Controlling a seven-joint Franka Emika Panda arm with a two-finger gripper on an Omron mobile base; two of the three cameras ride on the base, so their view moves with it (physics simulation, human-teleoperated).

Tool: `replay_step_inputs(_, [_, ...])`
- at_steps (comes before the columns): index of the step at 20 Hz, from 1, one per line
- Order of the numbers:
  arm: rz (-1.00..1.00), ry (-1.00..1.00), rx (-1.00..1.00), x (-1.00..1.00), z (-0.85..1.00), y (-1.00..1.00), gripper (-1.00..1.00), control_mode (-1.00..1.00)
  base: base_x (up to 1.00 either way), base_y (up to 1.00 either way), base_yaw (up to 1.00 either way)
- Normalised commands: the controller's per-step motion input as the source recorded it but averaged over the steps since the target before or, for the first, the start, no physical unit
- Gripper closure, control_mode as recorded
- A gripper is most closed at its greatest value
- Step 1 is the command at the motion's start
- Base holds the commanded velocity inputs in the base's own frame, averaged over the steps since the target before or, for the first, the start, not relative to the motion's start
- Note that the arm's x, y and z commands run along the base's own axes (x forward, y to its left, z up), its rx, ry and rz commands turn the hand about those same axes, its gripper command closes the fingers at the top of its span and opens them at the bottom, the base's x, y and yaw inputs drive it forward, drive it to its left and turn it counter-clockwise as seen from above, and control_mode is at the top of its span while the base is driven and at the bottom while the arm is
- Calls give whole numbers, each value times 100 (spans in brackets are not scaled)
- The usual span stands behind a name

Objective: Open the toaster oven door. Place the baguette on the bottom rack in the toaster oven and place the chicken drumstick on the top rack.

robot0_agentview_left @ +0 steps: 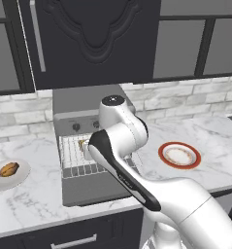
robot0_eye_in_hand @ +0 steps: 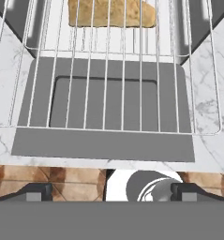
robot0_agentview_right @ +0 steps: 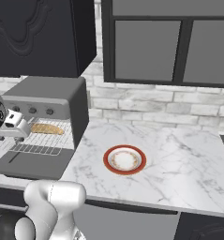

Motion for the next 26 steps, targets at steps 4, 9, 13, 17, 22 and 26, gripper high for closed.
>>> replay_step_inputs(4, [0,0,0,0,0,0,-100,100,-31,0,0])
replay_step_inputs(9, [0,0,0,0,0,0,-100,100,-47,12,-1])
replay_step_inputs(13, [0,0,0,0,0,0,-100,100,0,80,-15])
replay_step_inputs(17, [0,0,0,0,0,0,-100,100,0,78,-20])
replay_step_inputs(22, [0,0,0,0,0,0,-100,100,22,82,-4])
replay_step_inputs(26, [0,0,0,0,0,0,-100,100,27,75,8])
